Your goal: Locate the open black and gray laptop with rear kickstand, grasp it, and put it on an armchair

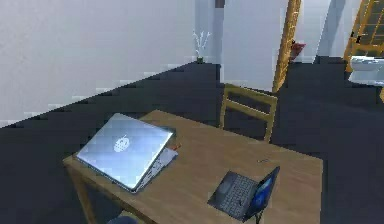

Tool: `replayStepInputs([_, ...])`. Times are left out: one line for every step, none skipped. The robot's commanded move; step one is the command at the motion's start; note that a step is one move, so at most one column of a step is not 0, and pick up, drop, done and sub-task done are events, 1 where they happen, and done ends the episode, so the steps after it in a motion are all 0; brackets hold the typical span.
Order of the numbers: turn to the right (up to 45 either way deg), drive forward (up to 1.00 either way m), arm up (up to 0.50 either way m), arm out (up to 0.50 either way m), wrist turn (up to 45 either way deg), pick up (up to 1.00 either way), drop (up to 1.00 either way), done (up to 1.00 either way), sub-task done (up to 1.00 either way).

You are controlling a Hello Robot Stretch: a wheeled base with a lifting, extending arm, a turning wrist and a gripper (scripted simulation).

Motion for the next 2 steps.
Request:
replayStepInputs([-45.0,0.0,0.0,0.0,0.0,0.0,0.0,0.0,0.0])
replayStepInputs([-24.0,0.0,0.0,0.0,0.0,0.0,0.0,0.0,0.0])
